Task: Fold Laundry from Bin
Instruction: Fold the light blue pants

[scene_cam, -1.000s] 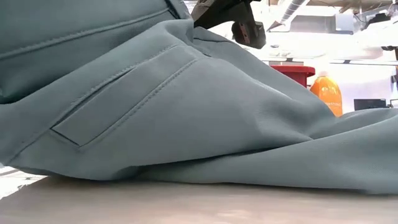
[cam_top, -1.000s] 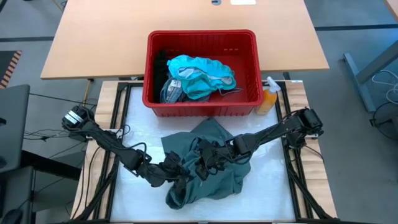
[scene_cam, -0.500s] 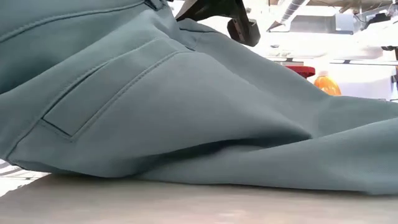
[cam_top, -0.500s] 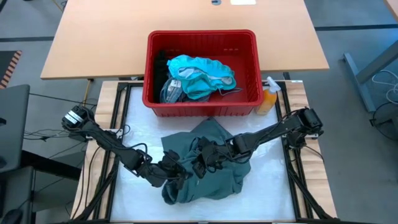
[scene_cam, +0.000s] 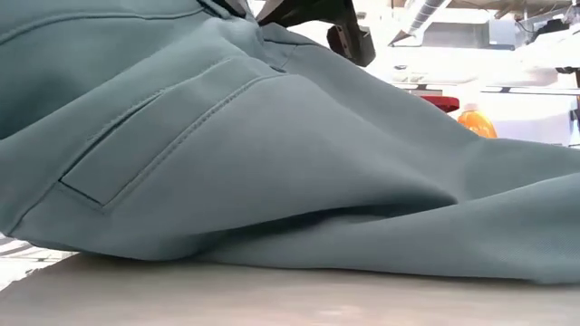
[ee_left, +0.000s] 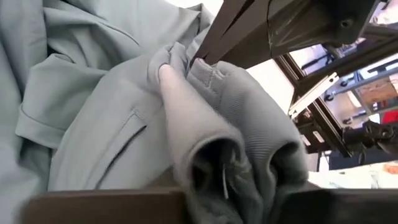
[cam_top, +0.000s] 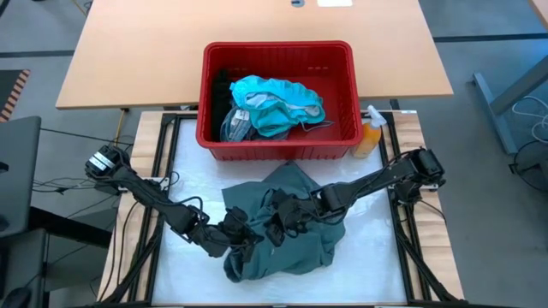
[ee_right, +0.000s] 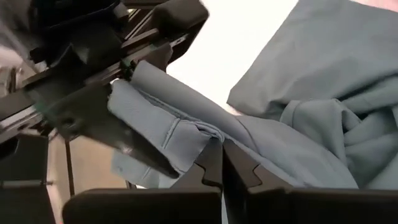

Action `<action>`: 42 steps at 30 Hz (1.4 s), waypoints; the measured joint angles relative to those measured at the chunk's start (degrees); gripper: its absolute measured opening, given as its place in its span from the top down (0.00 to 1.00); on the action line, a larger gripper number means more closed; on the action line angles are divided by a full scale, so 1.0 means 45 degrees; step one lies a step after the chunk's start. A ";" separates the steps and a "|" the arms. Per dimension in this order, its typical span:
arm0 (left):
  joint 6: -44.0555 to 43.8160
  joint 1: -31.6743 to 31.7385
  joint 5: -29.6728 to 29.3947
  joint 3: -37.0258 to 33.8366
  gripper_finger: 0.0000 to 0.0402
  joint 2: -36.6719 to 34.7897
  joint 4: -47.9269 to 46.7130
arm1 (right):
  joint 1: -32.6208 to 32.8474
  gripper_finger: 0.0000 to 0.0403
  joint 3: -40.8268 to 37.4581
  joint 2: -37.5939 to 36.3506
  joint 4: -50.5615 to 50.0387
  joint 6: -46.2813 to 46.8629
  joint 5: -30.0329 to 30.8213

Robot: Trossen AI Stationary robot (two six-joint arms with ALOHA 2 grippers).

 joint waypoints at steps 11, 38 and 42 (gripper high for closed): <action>0.0378 0.0000 0.1098 0.0000 0.95 -0.0110 -0.0259 | -0.0451 0.63 0.0010 -0.0354 -0.0518 -0.2793 -0.2481; 0.4278 -0.2390 0.6198 0.3841 0.95 -0.4105 -0.7855 | 0.0798 0.39 0.0309 0.0073 0.1728 -0.9603 -0.4222; 0.4729 -0.2213 0.6043 0.7090 0.95 -0.4135 -1.1243 | 0.0748 0.39 0.1013 -0.0766 0.1529 -0.9707 -0.4265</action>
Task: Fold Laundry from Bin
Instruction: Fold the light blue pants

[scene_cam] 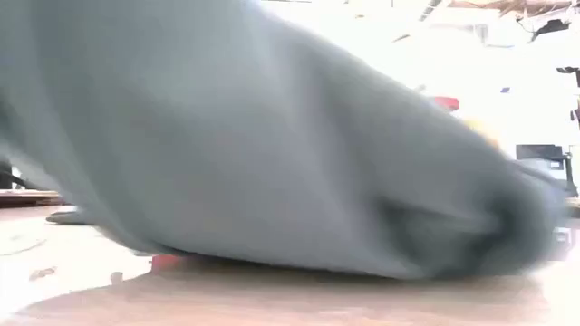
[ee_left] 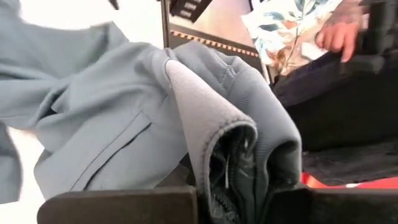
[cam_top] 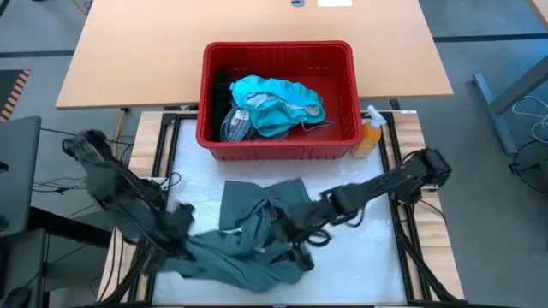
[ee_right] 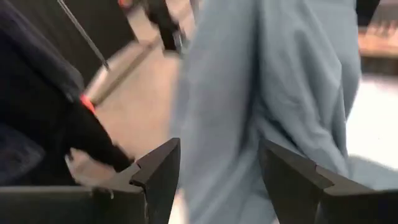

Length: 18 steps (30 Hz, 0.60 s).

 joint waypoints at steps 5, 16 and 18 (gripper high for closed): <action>-0.0016 0.0540 0.0445 0.3608 0.95 0.0286 -0.2623 | -0.0356 0.39 0.0517 -0.1204 0.0102 -0.0010 0.1019; -0.2355 0.1815 0.5165 0.6790 0.95 0.1571 -0.4779 | -0.1537 0.39 0.0587 0.0907 0.5296 -0.2497 0.1621; -0.2535 0.2104 0.5849 0.7035 0.95 0.1915 -0.4725 | -0.1944 0.39 0.0896 0.1374 0.5605 -0.1879 0.0438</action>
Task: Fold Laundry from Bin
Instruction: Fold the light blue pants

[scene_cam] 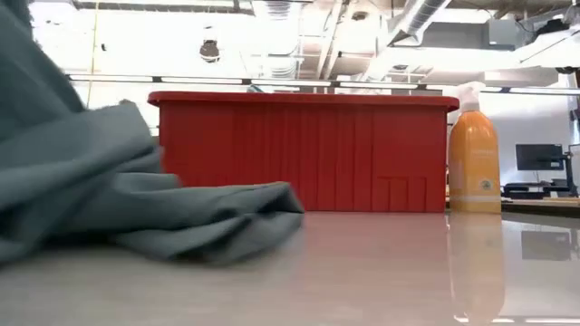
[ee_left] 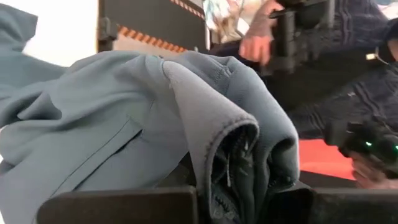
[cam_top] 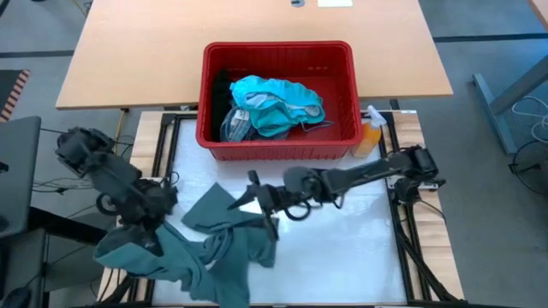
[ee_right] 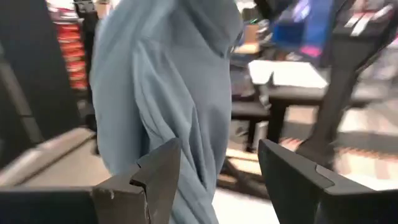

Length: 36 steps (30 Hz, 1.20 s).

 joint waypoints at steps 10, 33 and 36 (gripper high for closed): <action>0.1997 0.0905 -0.0932 0.3270 0.95 0.0610 0.1842 | -0.0513 0.47 0.0252 0.0337 -0.3575 0.0562 -0.1925; 0.3918 0.2629 -1.2705 0.3633 0.94 -0.0241 0.5265 | 0.1507 0.92 0.0028 -0.4186 -0.5718 -0.0026 0.6576; 0.4550 0.2707 -1.1738 0.3648 0.94 -0.0024 0.7388 | 0.1336 0.83 0.0438 -0.2875 -0.5564 0.0007 0.6630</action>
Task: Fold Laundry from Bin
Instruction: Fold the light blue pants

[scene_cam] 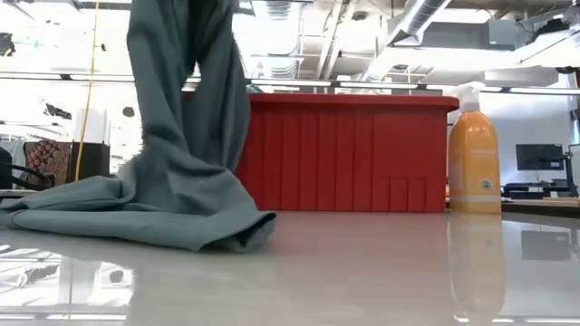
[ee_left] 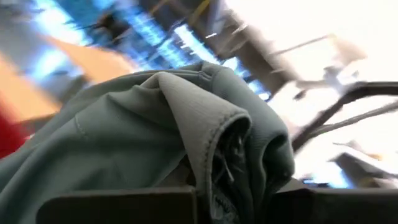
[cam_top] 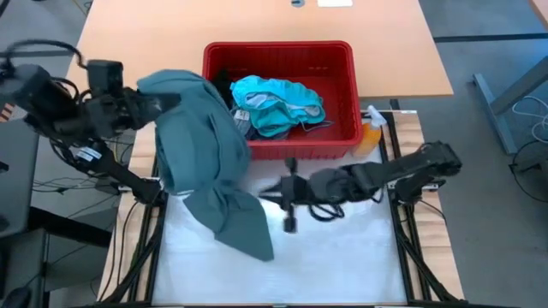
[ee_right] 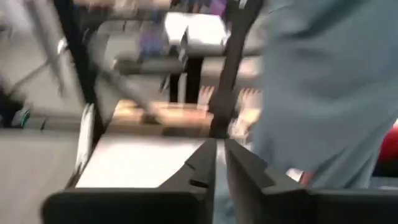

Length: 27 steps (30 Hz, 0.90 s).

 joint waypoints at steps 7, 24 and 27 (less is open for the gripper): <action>0.0113 -0.0005 0.0884 -0.0003 0.94 0.0412 0.0691 | 0.0089 0.57 0.1919 0.2308 0.0119 -0.0548 0.0317; -0.0352 -0.0005 0.2343 0.0000 0.94 0.0406 0.0467 | 0.2357 0.50 0.4001 0.5263 0.1452 -0.3634 0.9999; -0.0384 -0.0010 0.2446 0.0000 0.94 0.0408 0.0325 | 0.2710 0.51 0.3889 0.5569 0.3539 -0.7099 1.0974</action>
